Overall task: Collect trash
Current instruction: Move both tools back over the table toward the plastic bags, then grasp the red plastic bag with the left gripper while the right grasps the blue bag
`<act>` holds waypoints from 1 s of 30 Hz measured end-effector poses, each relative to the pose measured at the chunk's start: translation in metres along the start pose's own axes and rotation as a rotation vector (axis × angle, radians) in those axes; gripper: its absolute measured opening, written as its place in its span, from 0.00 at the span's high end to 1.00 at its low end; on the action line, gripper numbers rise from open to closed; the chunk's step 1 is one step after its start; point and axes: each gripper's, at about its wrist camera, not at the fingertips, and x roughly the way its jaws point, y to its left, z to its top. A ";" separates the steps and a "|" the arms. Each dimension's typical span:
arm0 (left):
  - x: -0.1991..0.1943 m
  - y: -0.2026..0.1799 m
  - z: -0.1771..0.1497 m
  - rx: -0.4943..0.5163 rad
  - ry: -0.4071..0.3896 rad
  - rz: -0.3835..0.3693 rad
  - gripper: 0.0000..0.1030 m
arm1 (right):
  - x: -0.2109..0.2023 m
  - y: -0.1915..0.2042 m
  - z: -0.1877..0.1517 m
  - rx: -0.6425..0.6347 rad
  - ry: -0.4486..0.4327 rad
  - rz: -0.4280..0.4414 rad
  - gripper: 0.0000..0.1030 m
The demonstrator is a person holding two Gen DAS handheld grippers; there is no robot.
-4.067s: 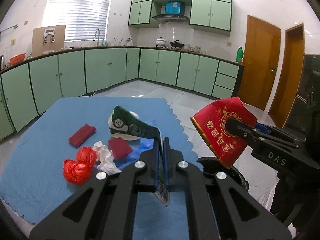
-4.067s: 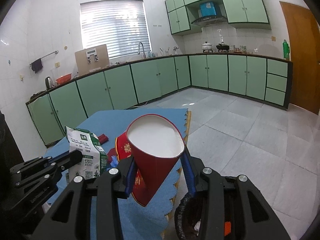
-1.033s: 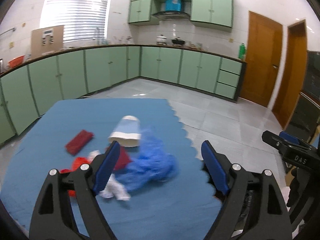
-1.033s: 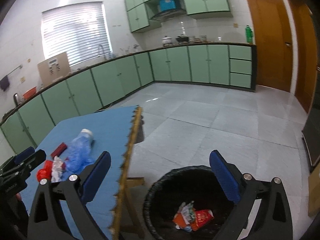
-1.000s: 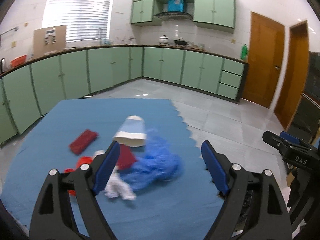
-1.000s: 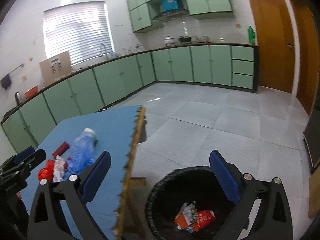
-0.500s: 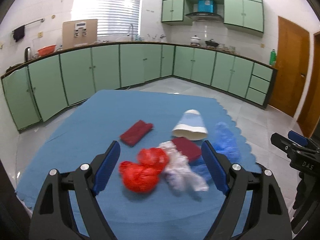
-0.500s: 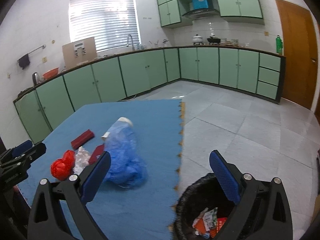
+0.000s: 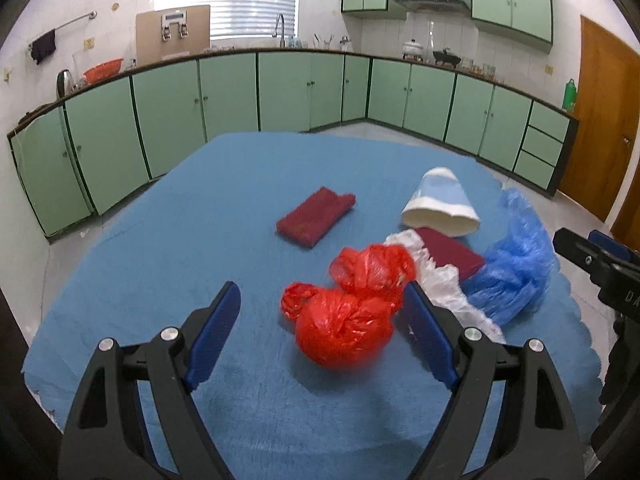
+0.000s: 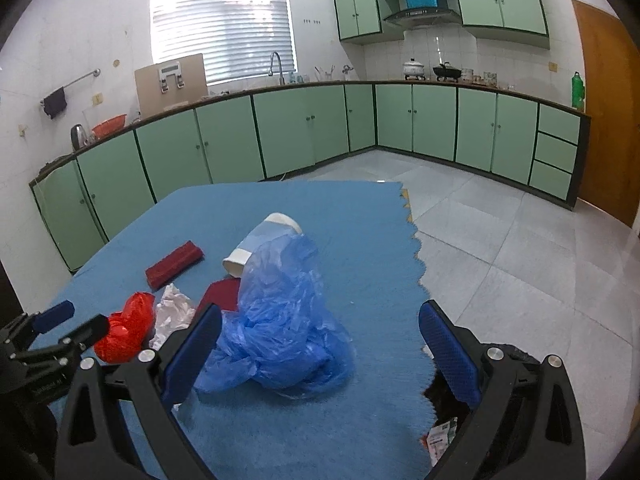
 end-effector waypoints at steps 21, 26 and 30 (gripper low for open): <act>0.033 -0.007 -0.007 -0.004 0.080 -0.049 0.53 | 0.035 0.006 -0.006 -0.043 0.102 0.021 0.13; 0.031 -0.009 -0.008 -0.018 0.085 -0.055 0.58 | 0.034 0.005 -0.007 -0.041 0.117 0.059 0.29; 0.026 -0.008 -0.007 -0.025 0.075 -0.049 0.61 | 0.030 0.007 -0.006 -0.045 0.124 0.112 0.60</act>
